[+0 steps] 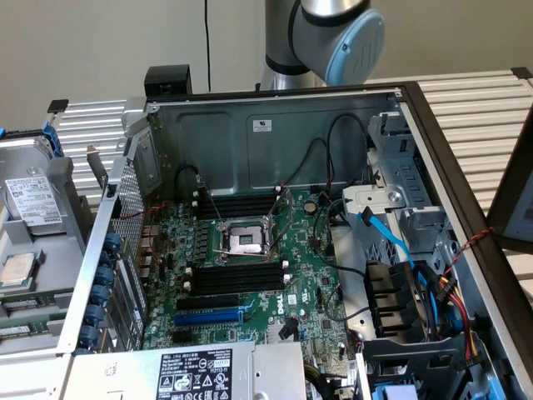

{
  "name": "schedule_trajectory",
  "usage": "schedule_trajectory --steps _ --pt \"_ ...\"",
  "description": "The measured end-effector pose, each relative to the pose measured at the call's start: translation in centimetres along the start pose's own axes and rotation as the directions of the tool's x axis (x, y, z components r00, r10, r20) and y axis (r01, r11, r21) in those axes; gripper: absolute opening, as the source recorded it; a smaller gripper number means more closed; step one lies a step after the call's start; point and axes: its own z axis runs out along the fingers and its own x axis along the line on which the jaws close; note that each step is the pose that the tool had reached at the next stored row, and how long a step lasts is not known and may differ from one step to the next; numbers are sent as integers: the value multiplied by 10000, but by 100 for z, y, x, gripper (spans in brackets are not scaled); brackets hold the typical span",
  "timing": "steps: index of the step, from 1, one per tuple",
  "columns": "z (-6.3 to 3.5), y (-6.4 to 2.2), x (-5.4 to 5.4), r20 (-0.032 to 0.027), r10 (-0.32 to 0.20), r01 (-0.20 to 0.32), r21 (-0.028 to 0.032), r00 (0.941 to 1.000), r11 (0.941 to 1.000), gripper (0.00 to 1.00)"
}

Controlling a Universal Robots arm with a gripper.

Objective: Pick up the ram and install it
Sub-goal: 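Pick up the ram and move it above insertion slot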

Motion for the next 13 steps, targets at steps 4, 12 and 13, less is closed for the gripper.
schedule_trajectory --steps 4,12,13 --pt "48 -2 -4 -28 -715 715 59 9974 9974 11" --pt "147 -6 -13 -97 -2148 2150 172 9766 9765 11" --pt "159 -6 -14 -108 -2323 2324 185 9726 9724 11"
